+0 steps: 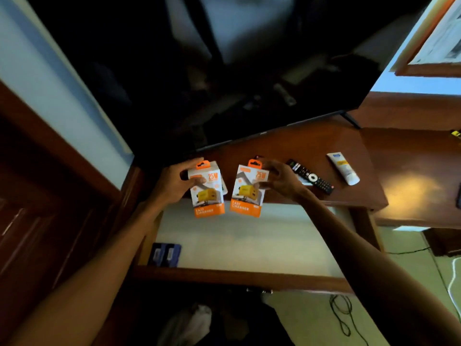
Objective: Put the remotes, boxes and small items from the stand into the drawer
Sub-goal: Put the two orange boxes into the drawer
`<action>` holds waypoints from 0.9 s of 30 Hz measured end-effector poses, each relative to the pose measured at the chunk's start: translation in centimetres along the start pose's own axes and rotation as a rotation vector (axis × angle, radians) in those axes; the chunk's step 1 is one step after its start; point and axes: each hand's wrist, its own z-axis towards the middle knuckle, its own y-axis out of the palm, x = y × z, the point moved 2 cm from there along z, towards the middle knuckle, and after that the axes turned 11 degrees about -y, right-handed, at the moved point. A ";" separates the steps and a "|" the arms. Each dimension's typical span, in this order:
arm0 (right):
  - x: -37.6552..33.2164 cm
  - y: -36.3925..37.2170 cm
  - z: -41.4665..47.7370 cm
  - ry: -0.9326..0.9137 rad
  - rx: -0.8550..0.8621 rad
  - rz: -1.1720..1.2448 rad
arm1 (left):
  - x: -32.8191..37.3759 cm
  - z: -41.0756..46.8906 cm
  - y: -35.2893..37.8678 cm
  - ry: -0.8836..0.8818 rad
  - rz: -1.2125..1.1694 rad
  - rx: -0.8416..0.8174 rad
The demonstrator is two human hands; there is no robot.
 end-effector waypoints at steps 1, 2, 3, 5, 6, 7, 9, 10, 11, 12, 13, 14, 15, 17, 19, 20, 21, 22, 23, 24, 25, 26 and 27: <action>0.4 1.6 -0.9 0.024 -0.030 0.020 | -1.5 -0.8 -0.2 -0.042 0.014 -0.057; 0.8 3.2 -1.7 0.045 -0.058 0.040 | -3.0 -1.6 -0.3 -0.090 0.019 -0.108; 1.3 4.6 -2.3 0.063 -0.086 0.044 | -4.5 -2.2 -0.4 -0.134 0.031 -0.150; 2.2 7.1 -3.3 0.084 -0.134 0.005 | -7.1 -3.1 -0.2 -0.174 0.078 -0.204; 2.8 8.1 -3.6 0.090 -0.154 -0.022 | -8.2 -3.4 0.1 -0.180 0.099 -0.222; 3.4 8.9 -3.8 0.102 -0.165 -0.045 | -9.3 -3.6 0.6 -0.191 0.102 -0.238; 5.1 10.3 -4.1 0.122 -0.162 -0.075 | -11.3 -3.6 1.7 -0.225 0.086 -0.270; 5.9 10.9 -4.2 0.130 -0.157 -0.089 | -12.2 -3.5 2.4 -0.241 0.092 -0.272; 6.7 11.4 -4.2 0.141 -0.153 -0.107 | -13.2 -3.3 3.1 -0.252 0.112 -0.273; 7.5 11.9 -4.3 0.151 -0.151 -0.127 | -14.2 -3.0 3.7 -0.262 0.130 -0.279; 8.2 12.4 -4.4 0.164 -0.148 -0.147 | -15.2 -2.6 4.3 -0.268 0.149 -0.289; 8.8 12.8 -4.4 0.176 -0.145 -0.163 | -16.0 -2.2 4.9 -0.268 0.173 -0.298; 9.7 13.3 -4.5 0.192 -0.139 -0.177 | -16.8 -1.8 5.4 -0.275 0.204 -0.305; 11.2 14.3 -4.7 0.216 -0.130 -0.192 | -18.0 -1.0 6.3 -0.299 0.243 -0.320; 12.6 15.3 -4.7 0.230 -0.121 -0.193 | -19.0 -0.4 7.0 -0.324 0.254 -0.351; 13.2 15.8 -4.7 0.241 -0.113 -0.182 | -19.5 -0.1 7.4 -0.342 0.256 -0.379; 13.7 16.3 -4.7 0.260 -0.107 -0.171 | -20.0 0.1 7.8 -0.365 0.256 -0.413; 14.0 16.9 -4.7 0.278 -0.103 -0.160 | -20.4 0.1 8.1 -0.385 0.259 -0.448; 14.1 17.4 -4.7 0.295 -0.104 -0.148 | -20.8 0.0 8.3 -0.398 0.272 -0.479; 14.1 17.8 -4.8 0.302 -0.110 -0.136 | -21.2 0.0 8.5 -0.404 0.288 -0.499; 14.2 18.2 -4.8 0.300 -0.116 -0.131 | -21.6 -0.1 8.6 -0.404 0.301 -0.507; 14.2 18.5 -4.9 0.293 -0.117 -0.134 | -21.8 -0.3 8.6 -0.397 0.308 -0.501; 14.2 18.7 -5.0 0.287 -0.119 -0.150 | -22.0 -0.4 8.6 -0.384 0.315 -0.483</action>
